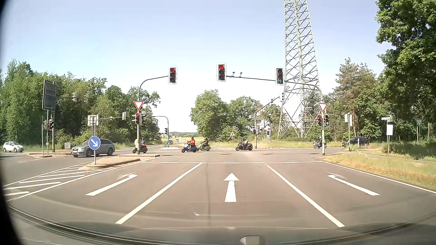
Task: Follow the waypoints while adhering to traffic rules and regulations
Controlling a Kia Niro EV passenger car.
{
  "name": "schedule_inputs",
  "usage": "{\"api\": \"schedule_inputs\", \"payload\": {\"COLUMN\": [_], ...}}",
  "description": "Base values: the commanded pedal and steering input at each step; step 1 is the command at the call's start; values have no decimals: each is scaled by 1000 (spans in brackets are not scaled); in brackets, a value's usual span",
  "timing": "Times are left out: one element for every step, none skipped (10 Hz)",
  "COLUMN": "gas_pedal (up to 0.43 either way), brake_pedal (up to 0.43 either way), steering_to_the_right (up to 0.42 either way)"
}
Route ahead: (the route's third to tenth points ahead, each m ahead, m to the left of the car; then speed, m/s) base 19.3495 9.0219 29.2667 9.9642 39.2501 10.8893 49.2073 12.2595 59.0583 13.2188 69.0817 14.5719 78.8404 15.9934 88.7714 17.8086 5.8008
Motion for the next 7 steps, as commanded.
{"api": "schedule_inputs", "payload": {"gas_pedal": [0,0,0,0,0,0,0], "brake_pedal": [274,274,274,274,274,274,280], "steering_to_the_right": [8,6,5,5,4,3,3]}}
